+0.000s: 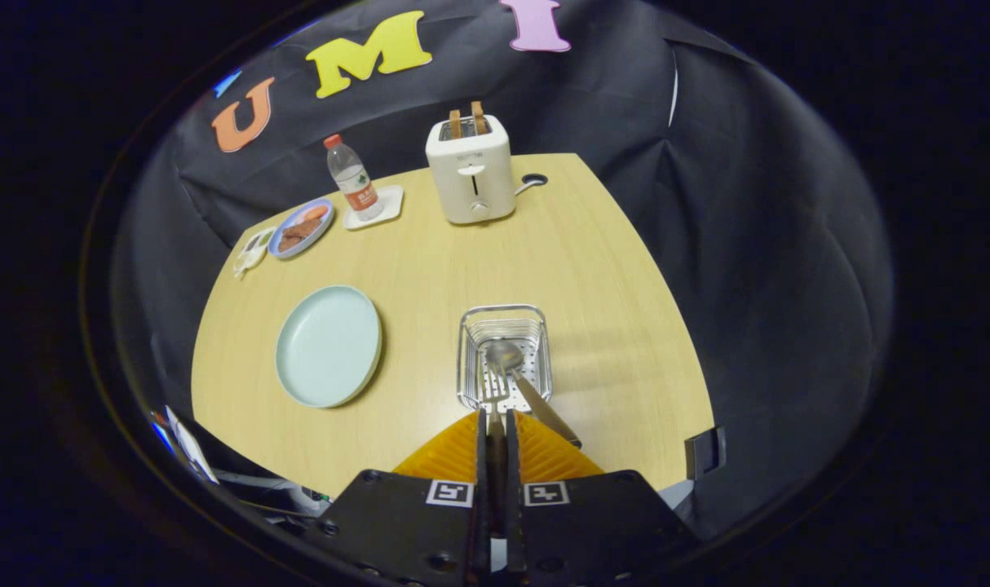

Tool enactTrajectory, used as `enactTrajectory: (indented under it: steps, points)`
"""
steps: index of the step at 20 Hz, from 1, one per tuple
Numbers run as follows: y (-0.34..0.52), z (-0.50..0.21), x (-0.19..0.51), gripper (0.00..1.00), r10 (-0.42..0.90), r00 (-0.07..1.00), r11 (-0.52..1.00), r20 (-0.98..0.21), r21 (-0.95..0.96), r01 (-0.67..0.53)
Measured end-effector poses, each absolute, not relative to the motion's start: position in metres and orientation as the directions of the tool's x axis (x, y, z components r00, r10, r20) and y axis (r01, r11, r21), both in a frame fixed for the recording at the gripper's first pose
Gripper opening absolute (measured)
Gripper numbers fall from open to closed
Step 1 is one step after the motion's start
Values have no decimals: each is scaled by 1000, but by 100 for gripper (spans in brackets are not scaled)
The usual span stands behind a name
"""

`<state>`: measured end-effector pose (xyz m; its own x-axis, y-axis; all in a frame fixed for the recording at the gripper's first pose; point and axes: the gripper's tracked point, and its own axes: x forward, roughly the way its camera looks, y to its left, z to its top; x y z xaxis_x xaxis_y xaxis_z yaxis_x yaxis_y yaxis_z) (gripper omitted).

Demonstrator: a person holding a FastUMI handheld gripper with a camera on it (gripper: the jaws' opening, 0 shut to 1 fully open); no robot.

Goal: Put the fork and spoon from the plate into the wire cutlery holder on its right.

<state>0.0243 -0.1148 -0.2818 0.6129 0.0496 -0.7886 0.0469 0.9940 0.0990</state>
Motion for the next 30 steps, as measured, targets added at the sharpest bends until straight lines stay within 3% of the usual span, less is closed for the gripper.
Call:
enactTrajectory:
  steps: [4, 6, 10, 12, 17, 20, 22, 30]
  points:
    - [-114, -267, 34, 6, 56, 646, 994, -762, 103, 36]
    - [-111, -255, 39, 13, 63, 666, 993, -743, 115, 34]
    - [-94, -214, 45, 36, 88, 749, 989, -656, 150, 14]
    - [-85, -185, 46, 42, 89, 810, 989, -579, 145, -5]
    - [-51, -100, 32, 77, 117, 932, 992, -343, 87, -92]
    - [-35, -43, 18, 89, 138, 979, 990, -148, 55, -131]
    - [-27, -22, 6, 94, 139, 988, 990, -74, 32, -137]
    - [0, 60, -27, 95, 145, 979, 986, 143, 58, -155]
